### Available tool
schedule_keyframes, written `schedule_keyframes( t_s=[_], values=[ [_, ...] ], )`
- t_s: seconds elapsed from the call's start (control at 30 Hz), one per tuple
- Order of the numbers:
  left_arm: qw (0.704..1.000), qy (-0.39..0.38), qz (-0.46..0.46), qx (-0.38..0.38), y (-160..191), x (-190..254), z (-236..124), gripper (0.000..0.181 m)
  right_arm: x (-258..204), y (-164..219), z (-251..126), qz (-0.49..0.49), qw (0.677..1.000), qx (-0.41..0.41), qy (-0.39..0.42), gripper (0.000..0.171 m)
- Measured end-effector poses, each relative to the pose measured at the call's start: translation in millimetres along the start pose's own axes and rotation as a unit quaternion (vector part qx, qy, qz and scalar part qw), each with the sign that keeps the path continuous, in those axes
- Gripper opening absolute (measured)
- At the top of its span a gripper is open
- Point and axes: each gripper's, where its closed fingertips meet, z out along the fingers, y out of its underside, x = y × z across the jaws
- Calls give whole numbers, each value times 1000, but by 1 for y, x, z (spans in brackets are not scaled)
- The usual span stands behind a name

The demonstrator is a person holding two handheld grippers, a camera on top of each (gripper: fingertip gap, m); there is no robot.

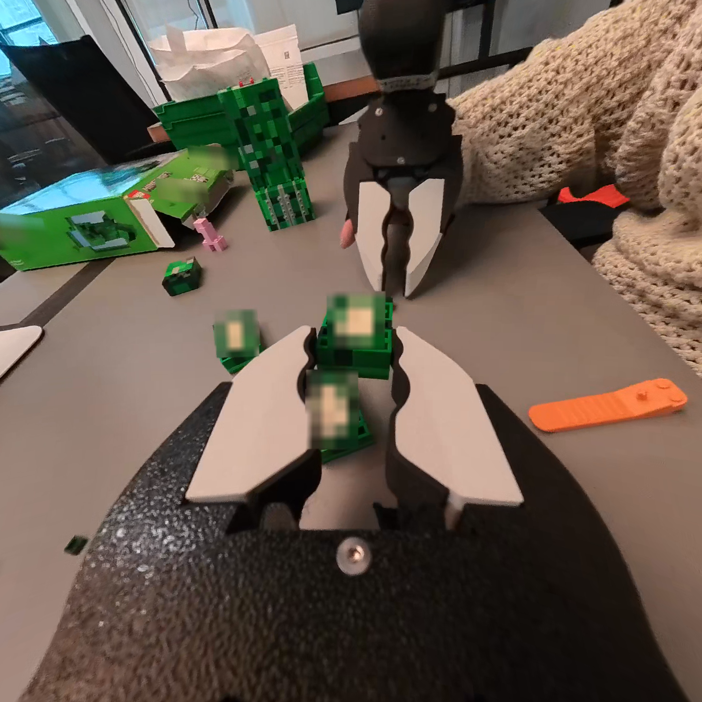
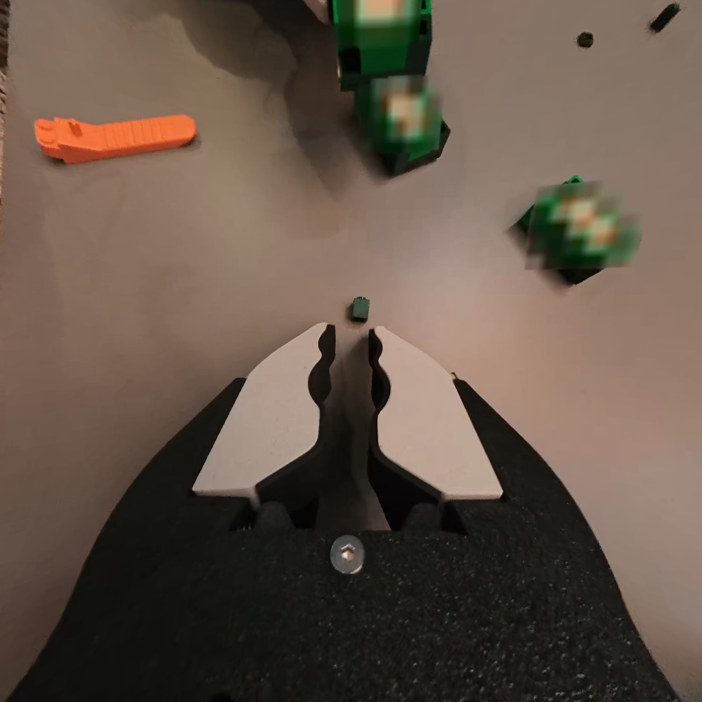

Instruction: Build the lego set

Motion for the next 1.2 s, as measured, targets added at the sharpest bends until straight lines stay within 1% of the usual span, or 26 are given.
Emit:
schedule_keyframes(
  t_s=[0.2, 0.3, 0.37, 0.53, 0.63, 0.7, 0.73, 0.83, 0.93, 1.0, 1.1, 1.2],
  values=[
    [1000, 1, 3, 0, 0, 2, 0, 36, 5, -1, 5, -11, 1000, -7, -12, 13],
    [1000, 1, 2, 0, 1, 2, 1, 36, 5, -3, 7, -11, 1000, -5, -20, 7],
    [1000, -2, -2, -7, 2, 1, 2, 37, 6, -4, 7, -14, 1000, -10, -19, 7],
    [997, -34, -21, -63, 15, -4, 11, 36, 8, -33, -1, -24, 999, -28, 17, 6],
    [995, -56, -34, -71, 14, -5, 18, 37, 10, -49, -7, -49, 996, -74, 32, 7],
    [993, -87, -49, -59, 10, -10, 19, 36, 16, -56, -16, -77, 990, -116, 34, 6],
    [991, -111, -58, -47, 7, -15, 18, 36, 20, -62, -22, -90, 986, -136, 29, 2],
    [982, -161, -97, 10, -7, -27, 12, 36, 31, -88, -37, -112, 979, -171, -7, 0],
    [972, -183, -135, 52, -14, -34, 5, 36, 38, -109, -40, -146, 965, -213, -44, 0],
    [963, -222, -141, 59, -13, -47, -5, 36, 40, -109, -37, -149, 955, -248, -67, 0],
    [944, -295, -132, 71, -13, -71, -30, 36, 46, -101, -27, -138, 959, -238, -66, 1],
    [915, -383, -98, 78, -11, -99, -65, 36, 66, -91, -10, -112, 978, -174, -6, 2]
  ],
)
